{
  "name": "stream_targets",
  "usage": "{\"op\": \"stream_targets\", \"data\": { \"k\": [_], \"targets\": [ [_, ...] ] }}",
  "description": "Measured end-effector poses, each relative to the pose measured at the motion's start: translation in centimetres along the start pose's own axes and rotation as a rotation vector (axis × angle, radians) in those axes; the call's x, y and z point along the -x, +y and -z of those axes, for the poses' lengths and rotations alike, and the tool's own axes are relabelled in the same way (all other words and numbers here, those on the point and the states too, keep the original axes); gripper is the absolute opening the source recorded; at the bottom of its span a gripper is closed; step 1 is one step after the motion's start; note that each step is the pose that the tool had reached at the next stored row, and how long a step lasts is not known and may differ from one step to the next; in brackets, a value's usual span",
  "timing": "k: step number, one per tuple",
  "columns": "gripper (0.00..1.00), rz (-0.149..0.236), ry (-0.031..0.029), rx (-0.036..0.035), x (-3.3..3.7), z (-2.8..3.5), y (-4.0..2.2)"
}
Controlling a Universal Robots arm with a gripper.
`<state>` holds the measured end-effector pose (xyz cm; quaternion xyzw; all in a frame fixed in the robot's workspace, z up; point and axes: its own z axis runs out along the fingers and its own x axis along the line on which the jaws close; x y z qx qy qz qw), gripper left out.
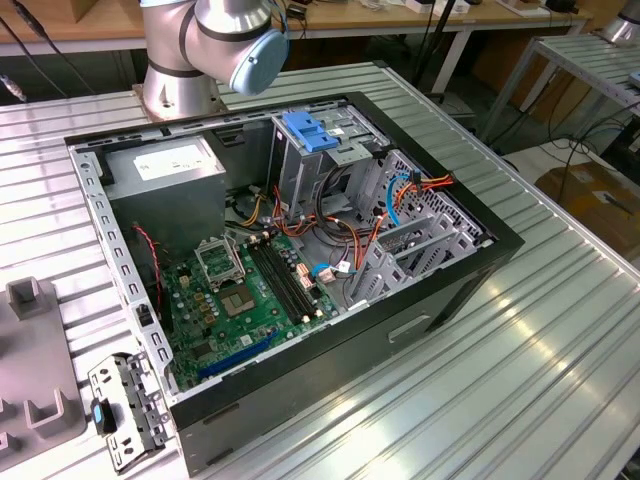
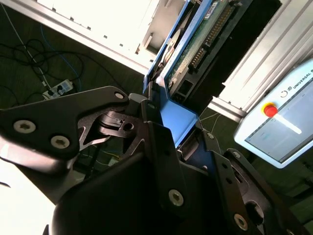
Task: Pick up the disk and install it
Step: 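Pick up the disk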
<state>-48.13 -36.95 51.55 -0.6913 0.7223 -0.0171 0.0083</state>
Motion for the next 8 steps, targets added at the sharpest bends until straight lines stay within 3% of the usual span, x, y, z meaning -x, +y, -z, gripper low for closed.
{"op": "stream_targets", "data": {
  "k": [5,8],
  "targets": [
    [0.37,0.0,0.0,0.0,0.01,0.0,-0.08],
    [0.37,0.0,-0.0001,0.0,0.03,-0.02,-0.55]
  ]
}}
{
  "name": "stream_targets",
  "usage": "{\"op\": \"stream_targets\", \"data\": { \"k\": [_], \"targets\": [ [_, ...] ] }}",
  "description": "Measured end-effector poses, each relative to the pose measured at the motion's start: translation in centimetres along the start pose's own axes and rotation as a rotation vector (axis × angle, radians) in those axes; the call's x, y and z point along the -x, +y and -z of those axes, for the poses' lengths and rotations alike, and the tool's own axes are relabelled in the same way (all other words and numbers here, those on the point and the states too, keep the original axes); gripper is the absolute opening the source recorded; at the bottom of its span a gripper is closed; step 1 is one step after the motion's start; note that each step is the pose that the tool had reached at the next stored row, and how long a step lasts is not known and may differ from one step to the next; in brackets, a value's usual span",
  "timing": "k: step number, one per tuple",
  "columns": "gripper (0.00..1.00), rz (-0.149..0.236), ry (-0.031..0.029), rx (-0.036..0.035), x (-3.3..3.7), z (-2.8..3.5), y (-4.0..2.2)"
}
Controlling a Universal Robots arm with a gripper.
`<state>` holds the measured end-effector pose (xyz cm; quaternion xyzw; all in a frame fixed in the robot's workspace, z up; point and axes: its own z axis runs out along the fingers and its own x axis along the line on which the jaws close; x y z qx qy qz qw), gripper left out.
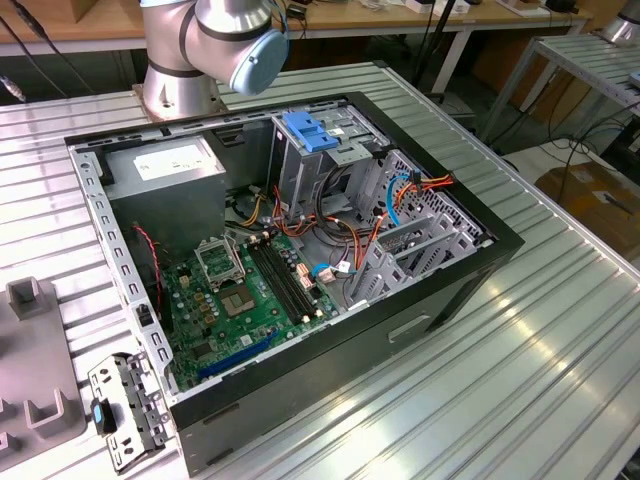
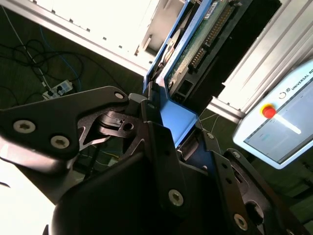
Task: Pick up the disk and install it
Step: 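Pick up the disk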
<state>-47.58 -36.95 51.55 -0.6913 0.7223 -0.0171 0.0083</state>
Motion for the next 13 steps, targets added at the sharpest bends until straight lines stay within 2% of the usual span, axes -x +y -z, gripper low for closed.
{"op": "stream_targets", "data": {
  "k": [13],
  "targets": [
    [0.37,0.0,0.0,0.0,0.03,-0.02,-0.69]
  ]
}}
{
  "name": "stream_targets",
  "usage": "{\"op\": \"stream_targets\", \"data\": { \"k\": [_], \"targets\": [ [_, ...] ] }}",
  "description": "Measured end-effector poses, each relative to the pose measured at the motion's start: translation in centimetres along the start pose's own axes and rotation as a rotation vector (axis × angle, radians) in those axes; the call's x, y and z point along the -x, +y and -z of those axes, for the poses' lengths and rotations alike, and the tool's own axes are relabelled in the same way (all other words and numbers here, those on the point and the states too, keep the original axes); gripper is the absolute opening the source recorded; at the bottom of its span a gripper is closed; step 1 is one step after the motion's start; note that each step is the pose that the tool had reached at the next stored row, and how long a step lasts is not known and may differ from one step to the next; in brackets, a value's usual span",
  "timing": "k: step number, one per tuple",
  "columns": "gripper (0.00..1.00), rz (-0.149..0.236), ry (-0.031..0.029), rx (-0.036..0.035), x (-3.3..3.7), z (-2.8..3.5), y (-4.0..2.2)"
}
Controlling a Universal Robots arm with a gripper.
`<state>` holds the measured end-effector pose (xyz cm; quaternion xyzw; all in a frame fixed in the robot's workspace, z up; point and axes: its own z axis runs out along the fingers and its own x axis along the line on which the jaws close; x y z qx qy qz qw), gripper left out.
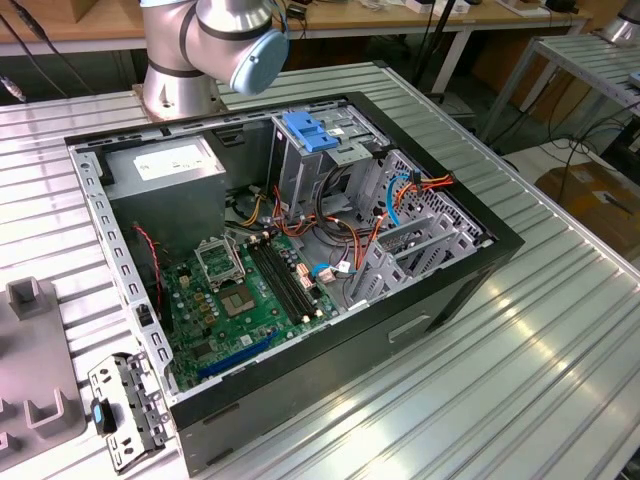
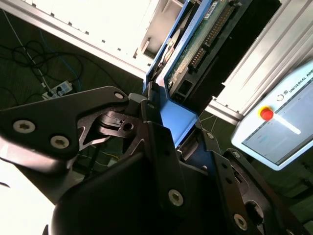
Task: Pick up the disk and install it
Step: 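Pick up the disk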
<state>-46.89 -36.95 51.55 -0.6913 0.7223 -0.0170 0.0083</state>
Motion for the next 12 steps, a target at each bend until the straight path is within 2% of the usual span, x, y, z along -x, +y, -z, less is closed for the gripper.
{"op": "stream_targets", "data": {
  "k": [7,12],
  "targets": [
    [0.37,0.0,0.0,-0.0001,0.02,-0.02,-0.48],
    [0.37,0.0,0.0,-0.0001,0.04,-0.05,-1.2]
  ]
}}
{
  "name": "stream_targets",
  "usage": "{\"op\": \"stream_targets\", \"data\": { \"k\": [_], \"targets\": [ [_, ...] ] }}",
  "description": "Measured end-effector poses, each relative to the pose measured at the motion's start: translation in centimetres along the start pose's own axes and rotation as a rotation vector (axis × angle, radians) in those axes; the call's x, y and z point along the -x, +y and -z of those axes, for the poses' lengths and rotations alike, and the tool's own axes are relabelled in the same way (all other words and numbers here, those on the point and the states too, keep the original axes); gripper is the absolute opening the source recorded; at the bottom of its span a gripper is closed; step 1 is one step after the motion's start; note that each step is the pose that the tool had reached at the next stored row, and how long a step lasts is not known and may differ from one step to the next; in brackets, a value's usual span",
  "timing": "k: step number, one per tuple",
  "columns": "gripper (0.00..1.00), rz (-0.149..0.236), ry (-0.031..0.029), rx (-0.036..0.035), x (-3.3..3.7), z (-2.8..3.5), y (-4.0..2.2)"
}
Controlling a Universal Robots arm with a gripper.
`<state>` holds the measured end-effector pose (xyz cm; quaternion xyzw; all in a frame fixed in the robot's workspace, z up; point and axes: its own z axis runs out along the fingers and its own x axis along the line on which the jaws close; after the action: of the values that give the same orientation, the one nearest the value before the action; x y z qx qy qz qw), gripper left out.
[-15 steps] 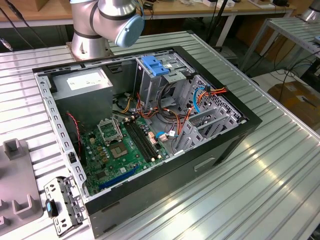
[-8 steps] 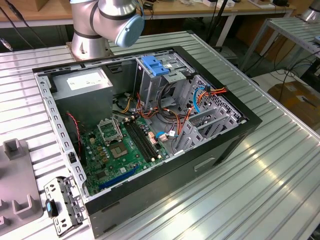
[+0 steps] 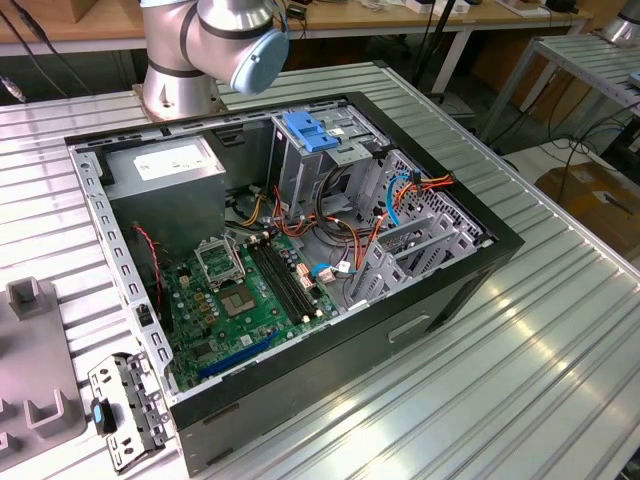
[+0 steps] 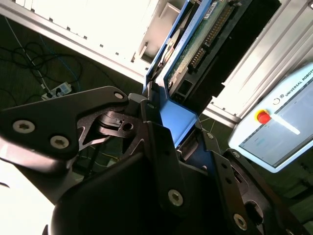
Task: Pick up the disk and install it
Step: 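Pick up the disk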
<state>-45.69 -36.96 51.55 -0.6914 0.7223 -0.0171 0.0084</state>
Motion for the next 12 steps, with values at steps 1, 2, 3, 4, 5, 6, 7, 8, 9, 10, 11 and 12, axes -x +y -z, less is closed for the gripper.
{"op": "stream_targets", "data": {
  "k": [1,2,3,4,5,6,7,8,9,10,11,12],
  "targets": [
    [0.37,0.0,0.0,0.0001,0.0,0.0,-0.08],
    [0.37,0.0,0.0,0.0002,0.01,0.0,-0.17],
    [0.37,0.0,0.0,0.0001,0.01,0.0,-0.24],
    [0.37,0.0,0.0,0.0,0.01,-0.01,-0.32],
    [0.37,0.0,0.0,0.0,0.01,-0.01,-0.4],
    [0.37,0.0,0.0001,0.0002,0.02,-0.01,-0.49],
    [0.37,0.0,0.0,0.0001,0.02,-0.01,-0.56],
    [0.37,0.0,0.0,0.0001,0.02,-0.02,-0.64],
    [0.37,0.0,0.0,0.0001,0.03,-0.02,-0.71],
    [0.37,0.0,0.0,0.0001,0.03,-0.02,-0.83],
    [0.37,0.0,0.0,0.0001,0.04,-0.03,-0.9],
    [0.37,0.0,0.0,0.0001,0.04,-0.03,-0.97]
  ]
}}
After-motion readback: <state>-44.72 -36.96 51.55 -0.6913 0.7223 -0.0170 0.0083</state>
